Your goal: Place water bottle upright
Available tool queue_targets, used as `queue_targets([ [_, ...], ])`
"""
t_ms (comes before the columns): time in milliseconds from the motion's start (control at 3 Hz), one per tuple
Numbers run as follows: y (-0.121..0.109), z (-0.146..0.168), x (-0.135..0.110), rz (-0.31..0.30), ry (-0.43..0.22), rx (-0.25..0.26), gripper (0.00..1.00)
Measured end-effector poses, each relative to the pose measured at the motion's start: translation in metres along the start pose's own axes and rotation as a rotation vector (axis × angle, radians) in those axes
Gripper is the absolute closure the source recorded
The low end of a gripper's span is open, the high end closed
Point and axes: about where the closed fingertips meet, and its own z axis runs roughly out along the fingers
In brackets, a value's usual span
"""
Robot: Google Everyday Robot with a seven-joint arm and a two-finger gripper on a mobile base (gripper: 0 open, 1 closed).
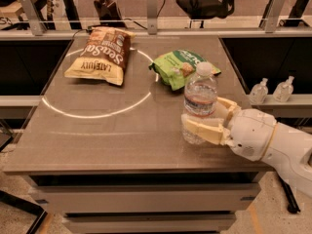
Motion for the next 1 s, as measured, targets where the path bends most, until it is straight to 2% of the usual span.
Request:
queue_targets([
  [1000, 0.0032, 0.0002, -0.0006, 0.019, 0.008, 0.001, 0.12],
])
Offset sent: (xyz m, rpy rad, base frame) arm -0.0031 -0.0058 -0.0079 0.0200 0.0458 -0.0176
